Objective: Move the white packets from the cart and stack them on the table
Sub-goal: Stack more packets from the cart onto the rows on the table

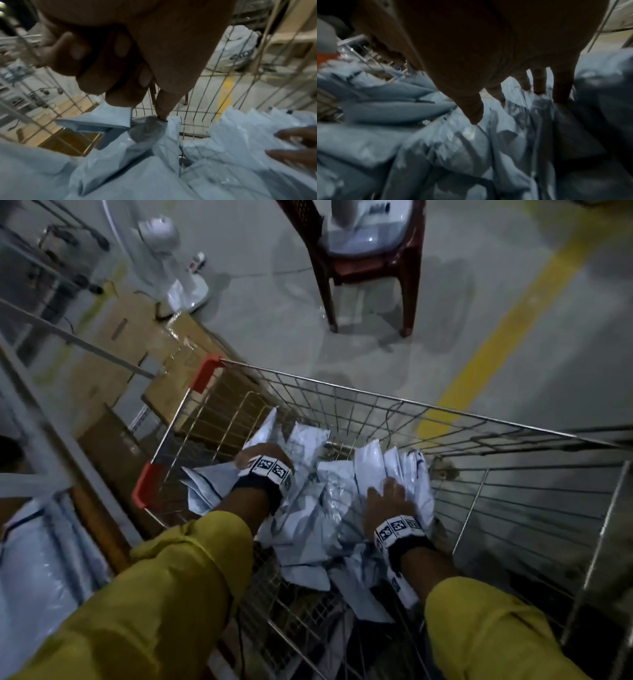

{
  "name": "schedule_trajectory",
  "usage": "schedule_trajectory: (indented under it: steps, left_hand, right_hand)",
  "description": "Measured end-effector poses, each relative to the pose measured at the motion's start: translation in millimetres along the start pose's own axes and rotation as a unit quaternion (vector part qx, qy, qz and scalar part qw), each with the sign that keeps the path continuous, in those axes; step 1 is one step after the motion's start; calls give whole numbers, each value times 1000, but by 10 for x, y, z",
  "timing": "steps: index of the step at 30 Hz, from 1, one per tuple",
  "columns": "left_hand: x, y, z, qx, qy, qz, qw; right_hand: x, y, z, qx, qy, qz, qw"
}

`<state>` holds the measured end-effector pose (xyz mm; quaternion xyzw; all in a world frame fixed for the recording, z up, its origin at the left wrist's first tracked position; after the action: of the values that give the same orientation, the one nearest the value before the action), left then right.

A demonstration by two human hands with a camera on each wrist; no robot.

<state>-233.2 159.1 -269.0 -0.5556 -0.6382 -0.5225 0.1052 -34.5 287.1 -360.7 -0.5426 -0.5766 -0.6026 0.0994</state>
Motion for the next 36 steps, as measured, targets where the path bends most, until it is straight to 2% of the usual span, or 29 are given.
schedule_trajectory:
  steps: [4,6,7,9,11,12,14,17,18,20,23,25,26,28,31,36]
  left_hand:
    - [-208,-127,170,-68,-119,-32,990]
    - [-396,-188,225,-120,-134,-73,981]
    - [-511,-220,216,-120,-126,-96,980]
    - [-657,-243,117,-39,-103,-125,986]
    - [-713,-204,-10,65,-102,-116,986]
    - [-700,-164,-36,92,-108,-99,985]
    - [-697,-162,-29,80,-120,-50,988]
    - [-583,-125,109,13,-106,6,994]
    - [-535,-87,162,1,-97,7,995]
    - [-486,-66,193,22,-46,-2,999]
    - [-821,-361,148,94,105,-67,988]
    - [-1180,-683,150,112,178,-50,976]
    - [-1127,-635,219,117,175,-74,975]
    - [-1035,-552,215,158,185,-56,968]
    - [-965,-357,207,188,190,-108,958]
    - [-754,-260,161,182,229,-66,954]
  right_hand:
    - [-306,-129,117,-37,22,22,999]
    - [-196,-151,66,-39,42,72,996]
    - [-198,-177,51,-41,50,79,995]
    - [-183,-238,28,-40,59,90,993]
    - [-112,-269,9,-35,52,106,992]
    - [-79,-279,15,-32,42,115,992]
    - [-53,-290,59,-45,-3,118,992]
    - [-44,-297,134,-70,-102,139,983]
    - [-16,-291,165,-85,-133,147,976]
    - [55,-297,218,-113,-165,154,968]
    - [121,-299,306,-142,-155,162,964]
    - [124,-290,389,-152,-136,184,961]
    - [110,-290,436,-155,-125,195,960]
    - [50,-303,486,-155,-121,201,960]
    - [-46,-308,371,-135,-103,166,971]
    - [-13,-317,288,-112,-54,127,984]
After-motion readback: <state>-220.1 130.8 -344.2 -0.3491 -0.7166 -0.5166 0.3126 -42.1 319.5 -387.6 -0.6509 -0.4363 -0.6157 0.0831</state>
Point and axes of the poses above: each hand's wrist, its own y-axis away from the middle knuckle, its own x-axis out of the back of the hand, z = x × y, the point moved 6 cm from there along -y, towards the middle knuckle, and after that the axes turned 5 degrees about z, right-handed, at the moved point
